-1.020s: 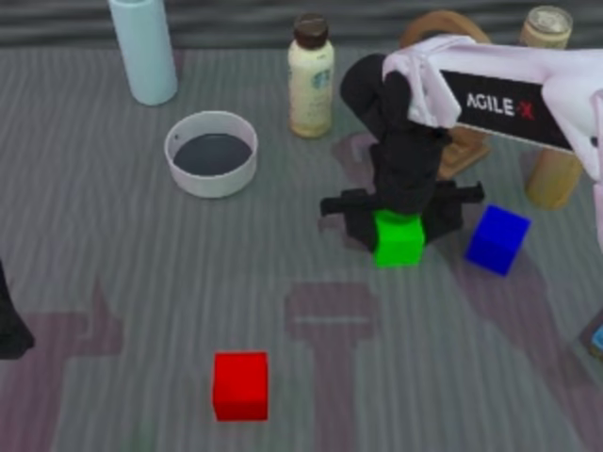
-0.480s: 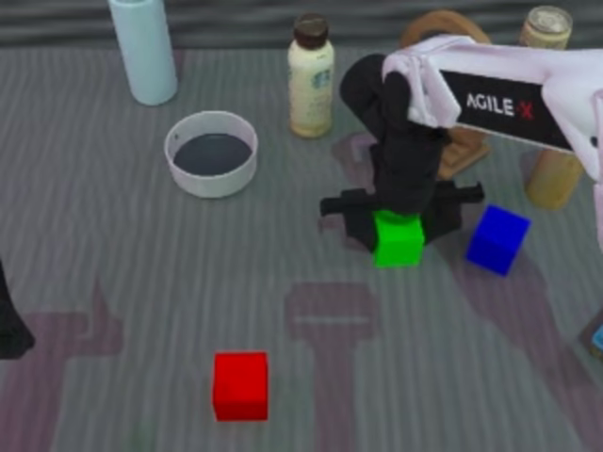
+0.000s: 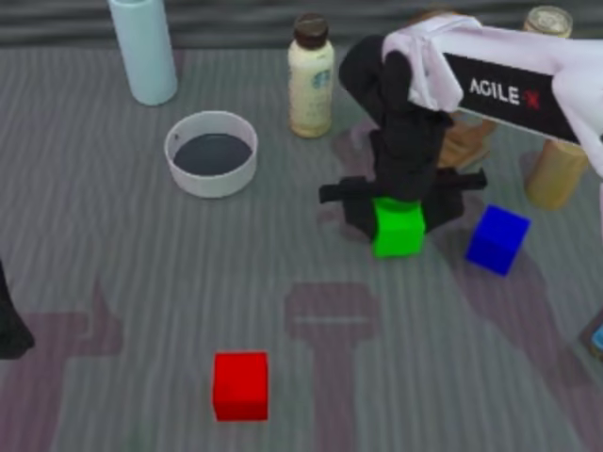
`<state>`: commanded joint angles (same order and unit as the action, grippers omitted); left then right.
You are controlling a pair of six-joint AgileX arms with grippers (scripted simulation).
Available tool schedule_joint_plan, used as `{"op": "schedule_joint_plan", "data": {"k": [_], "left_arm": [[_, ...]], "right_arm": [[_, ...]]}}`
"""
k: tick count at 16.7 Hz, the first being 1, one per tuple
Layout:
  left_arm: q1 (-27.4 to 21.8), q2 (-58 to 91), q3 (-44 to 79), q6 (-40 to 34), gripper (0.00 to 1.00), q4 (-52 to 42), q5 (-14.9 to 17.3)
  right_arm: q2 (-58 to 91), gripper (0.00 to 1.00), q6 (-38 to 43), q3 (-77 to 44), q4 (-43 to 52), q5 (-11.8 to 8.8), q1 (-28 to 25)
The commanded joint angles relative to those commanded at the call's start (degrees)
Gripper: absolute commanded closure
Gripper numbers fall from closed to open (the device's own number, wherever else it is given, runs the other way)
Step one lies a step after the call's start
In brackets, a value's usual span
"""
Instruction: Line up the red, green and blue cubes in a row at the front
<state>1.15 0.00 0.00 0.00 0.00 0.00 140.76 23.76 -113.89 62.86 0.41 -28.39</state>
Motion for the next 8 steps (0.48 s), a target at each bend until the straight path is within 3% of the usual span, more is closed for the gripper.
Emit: {"op": "schedule_joint_plan", "data": {"k": [4,8], "left_arm": [[0.0,0.0,0.0,0.0,0.00,0.0,0.0],[0.0,0.0,0.0,0.0,0.00,0.0,0.0]], "right_arm": [[-2.2,1.00,0.0,-5.3,8.0,-0.1,-0.3],[-2.7,1.00,-0.1,-6.0,8.8,-0.1,-0.3]]}}
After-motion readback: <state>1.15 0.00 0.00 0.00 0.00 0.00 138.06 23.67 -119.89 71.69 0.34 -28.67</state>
